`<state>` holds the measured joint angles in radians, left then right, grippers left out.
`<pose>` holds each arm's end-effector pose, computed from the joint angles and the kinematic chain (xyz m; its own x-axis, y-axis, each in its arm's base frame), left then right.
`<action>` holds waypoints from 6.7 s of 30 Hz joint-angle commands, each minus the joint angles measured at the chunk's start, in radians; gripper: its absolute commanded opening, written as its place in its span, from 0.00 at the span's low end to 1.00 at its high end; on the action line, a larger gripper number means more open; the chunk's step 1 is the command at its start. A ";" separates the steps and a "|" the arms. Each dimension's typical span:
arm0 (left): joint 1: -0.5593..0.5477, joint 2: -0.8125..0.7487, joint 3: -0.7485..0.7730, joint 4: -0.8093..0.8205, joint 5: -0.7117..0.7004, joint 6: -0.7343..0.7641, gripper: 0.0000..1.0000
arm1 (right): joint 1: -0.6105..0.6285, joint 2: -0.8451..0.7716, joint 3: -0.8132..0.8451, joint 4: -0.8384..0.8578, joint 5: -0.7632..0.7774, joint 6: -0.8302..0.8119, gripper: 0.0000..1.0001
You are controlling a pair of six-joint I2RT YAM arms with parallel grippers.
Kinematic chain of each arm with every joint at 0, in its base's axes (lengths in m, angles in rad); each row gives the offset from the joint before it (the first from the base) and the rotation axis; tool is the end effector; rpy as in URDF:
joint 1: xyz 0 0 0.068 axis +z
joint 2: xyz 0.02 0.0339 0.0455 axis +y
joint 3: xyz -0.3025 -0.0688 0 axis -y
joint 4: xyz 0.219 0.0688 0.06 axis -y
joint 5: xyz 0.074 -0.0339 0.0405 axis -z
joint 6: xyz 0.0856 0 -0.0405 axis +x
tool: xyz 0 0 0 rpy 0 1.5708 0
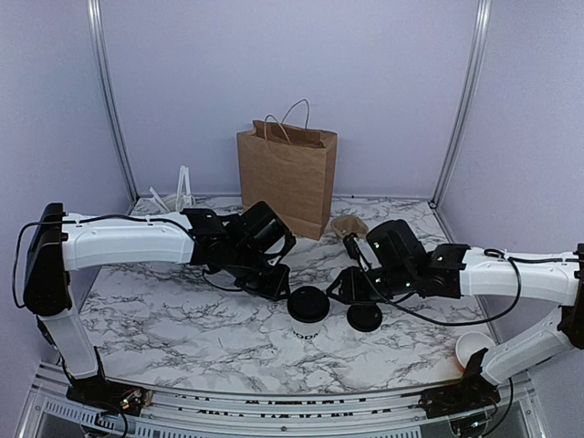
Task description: Pack the takeout coffee
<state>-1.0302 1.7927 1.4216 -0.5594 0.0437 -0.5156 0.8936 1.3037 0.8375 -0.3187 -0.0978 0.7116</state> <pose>0.2066 -0.3515 0.2572 -0.7880 0.3557 -0.5025 0.5534 0.7669 -0.3250 0.1660 0.2199 0.2479 -0.8702 -0.0450 -0.4907 -0.3310 0.7912 0.5143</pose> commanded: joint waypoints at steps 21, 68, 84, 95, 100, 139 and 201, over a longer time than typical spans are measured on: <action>-0.054 -0.088 -0.095 0.042 0.077 -0.060 0.25 | -0.139 0.049 0.014 0.057 -0.239 -0.135 0.35; 0.044 -0.003 -0.013 0.005 0.032 0.018 0.25 | 0.015 -0.040 -0.025 0.026 -0.107 -0.038 0.34; -0.033 -0.101 -0.079 0.015 0.045 -0.060 0.25 | -0.146 0.112 0.192 -0.067 -0.178 -0.341 0.35; -0.056 -0.078 -0.083 0.032 0.041 -0.074 0.26 | -0.124 0.216 0.273 -0.059 -0.183 -0.384 0.35; -0.056 -0.061 -0.082 0.036 0.041 -0.071 0.26 | -0.096 0.228 0.271 -0.051 -0.178 -0.372 0.35; 0.023 0.001 -0.037 0.039 0.030 0.008 0.26 | 0.074 0.082 0.089 0.079 -0.140 -0.062 0.36; 0.049 -0.124 -0.147 0.097 0.084 -0.133 0.26 | -0.103 -0.027 -0.043 0.116 -0.278 -0.065 0.36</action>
<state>-0.9894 1.7000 1.2964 -0.4931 0.1101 -0.6209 0.8124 1.2526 0.8101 -0.2687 -0.3218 0.6468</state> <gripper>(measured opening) 0.257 0.360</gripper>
